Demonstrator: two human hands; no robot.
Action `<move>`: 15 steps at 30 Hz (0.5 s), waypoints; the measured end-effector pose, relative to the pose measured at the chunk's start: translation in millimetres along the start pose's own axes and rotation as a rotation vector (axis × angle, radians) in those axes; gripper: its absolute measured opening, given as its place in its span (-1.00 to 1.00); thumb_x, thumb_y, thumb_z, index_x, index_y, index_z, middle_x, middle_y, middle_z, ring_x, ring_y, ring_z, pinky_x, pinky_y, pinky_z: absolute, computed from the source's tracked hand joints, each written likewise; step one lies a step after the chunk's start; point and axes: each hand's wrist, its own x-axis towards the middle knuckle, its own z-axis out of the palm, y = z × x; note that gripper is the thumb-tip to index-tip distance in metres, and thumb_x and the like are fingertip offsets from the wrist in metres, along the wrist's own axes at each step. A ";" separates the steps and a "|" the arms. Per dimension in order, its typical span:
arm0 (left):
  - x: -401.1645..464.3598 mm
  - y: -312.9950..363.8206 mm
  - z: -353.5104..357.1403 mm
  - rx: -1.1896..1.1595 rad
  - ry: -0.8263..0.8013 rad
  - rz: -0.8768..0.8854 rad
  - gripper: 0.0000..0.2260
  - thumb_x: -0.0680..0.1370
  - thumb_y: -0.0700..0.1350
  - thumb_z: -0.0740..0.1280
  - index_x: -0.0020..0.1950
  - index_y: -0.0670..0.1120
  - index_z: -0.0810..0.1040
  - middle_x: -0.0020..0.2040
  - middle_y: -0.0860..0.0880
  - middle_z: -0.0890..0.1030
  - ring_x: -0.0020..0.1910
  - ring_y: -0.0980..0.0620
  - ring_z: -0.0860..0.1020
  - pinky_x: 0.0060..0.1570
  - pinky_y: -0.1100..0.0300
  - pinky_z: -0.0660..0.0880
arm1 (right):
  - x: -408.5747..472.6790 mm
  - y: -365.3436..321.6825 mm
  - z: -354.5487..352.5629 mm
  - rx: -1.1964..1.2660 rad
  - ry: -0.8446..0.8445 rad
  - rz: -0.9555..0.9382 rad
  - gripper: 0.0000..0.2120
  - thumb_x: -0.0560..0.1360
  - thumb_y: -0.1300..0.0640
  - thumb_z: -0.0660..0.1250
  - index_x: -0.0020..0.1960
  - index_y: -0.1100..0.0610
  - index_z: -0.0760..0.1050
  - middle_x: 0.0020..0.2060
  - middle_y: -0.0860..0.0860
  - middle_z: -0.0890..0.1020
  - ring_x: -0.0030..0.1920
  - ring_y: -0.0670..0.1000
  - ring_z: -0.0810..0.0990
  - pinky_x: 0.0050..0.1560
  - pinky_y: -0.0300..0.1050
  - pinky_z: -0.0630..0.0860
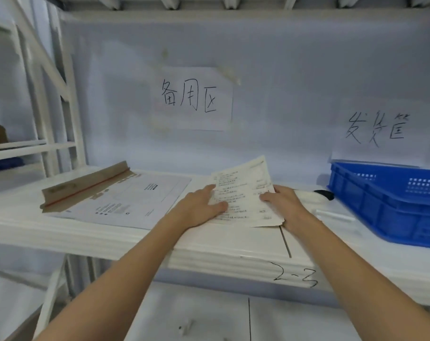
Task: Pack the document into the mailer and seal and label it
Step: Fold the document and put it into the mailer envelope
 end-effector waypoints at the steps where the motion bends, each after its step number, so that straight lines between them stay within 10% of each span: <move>1: -0.4 1.6 -2.3 -0.082 0.018 -0.019 -0.24 0.54 0.31 0.25 0.62 0.05 0.04 0.55 -0.05 0.31 0.50 -0.10 0.31 0.40 0.05 0.23 | 0.2 0.6 -0.6 0.035 -0.020 0.007 -0.76 0.51 0.42 0.28 0.16 0.34 0.57 0.10 0.22 0.67 -0.02 0.15 0.70 -0.01 0.01 0.64; 7: 3.2 -0.7 -6.9 -0.363 0.141 -0.103 -0.51 0.61 0.14 0.26 0.49 -0.01 0.29 0.29 0.06 0.53 0.17 0.00 0.52 0.21 0.15 0.40 | 8.5 -1.8 -1.1 0.065 -0.082 0.006 -0.73 0.49 0.43 0.29 0.13 0.24 0.59 0.05 0.13 0.71 0.01 0.10 0.70 -0.06 -0.08 0.63; 11: 6.9 -10.6 -12.4 -0.758 0.175 -0.143 -0.22 0.56 0.02 0.39 0.61 -0.08 -0.03 0.18 0.02 0.62 0.16 -0.03 0.58 0.30 0.03 0.40 | 4.9 -8.0 0.4 0.198 -0.104 -0.004 -0.72 0.50 0.45 0.24 0.09 0.23 0.61 0.02 0.14 0.72 0.04 0.15 0.70 0.12 0.12 0.60; 15: -0.6 -5.4 -27.7 -1.002 -0.004 -0.115 -0.63 0.60 -0.10 0.34 0.37 -0.23 0.49 0.15 -0.12 0.69 0.13 -0.11 0.66 0.26 -0.07 0.51 | -4.9 -19.6 -0.9 0.358 -0.179 0.004 -0.69 0.51 0.40 0.23 0.19 0.23 0.58 0.08 0.19 0.69 0.08 0.25 0.67 0.16 0.28 0.54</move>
